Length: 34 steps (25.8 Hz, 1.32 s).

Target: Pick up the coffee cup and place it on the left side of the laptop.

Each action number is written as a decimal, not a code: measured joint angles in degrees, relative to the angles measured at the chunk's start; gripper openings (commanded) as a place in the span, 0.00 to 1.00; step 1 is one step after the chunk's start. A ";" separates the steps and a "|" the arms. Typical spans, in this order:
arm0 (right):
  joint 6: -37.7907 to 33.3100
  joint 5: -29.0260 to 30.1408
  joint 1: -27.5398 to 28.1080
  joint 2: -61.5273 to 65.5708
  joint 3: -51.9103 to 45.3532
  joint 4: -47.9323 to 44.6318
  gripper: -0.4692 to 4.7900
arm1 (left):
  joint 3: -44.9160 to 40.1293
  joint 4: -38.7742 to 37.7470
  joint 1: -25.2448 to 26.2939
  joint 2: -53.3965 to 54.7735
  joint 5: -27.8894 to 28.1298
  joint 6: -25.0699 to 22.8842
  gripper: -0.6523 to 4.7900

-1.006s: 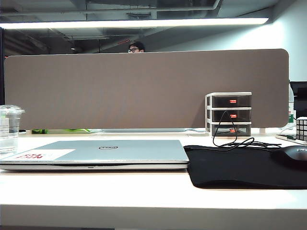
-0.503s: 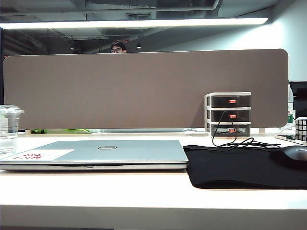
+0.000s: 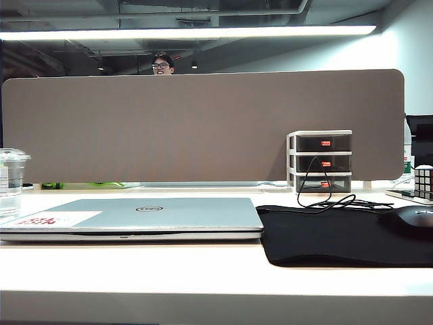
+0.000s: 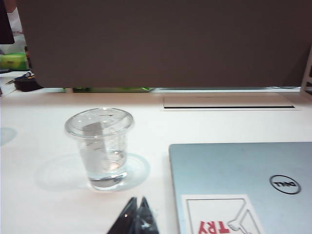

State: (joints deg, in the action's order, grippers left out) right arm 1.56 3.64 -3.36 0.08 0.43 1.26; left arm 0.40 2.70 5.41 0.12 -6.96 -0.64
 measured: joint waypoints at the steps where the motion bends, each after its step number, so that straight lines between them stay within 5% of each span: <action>1: 0.00 0.00 0.00 0.00 0.00 -0.46 0.09 | 0.00 0.00 0.00 0.00 0.94 0.00 0.11; 11: 0.00 -7.58 0.00 0.00 0.00 -2.25 0.09 | 0.00 0.04 0.04 0.00 3.17 0.00 0.11; 34: -0.02 -7.52 -0.04 0.00 0.00 -2.25 0.09 | 0.00 0.02 0.04 0.00 2.91 0.00 0.11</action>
State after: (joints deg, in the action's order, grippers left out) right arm 1.54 -3.88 -3.40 0.08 0.43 -0.99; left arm 0.40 2.72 5.45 0.12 -4.05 -0.64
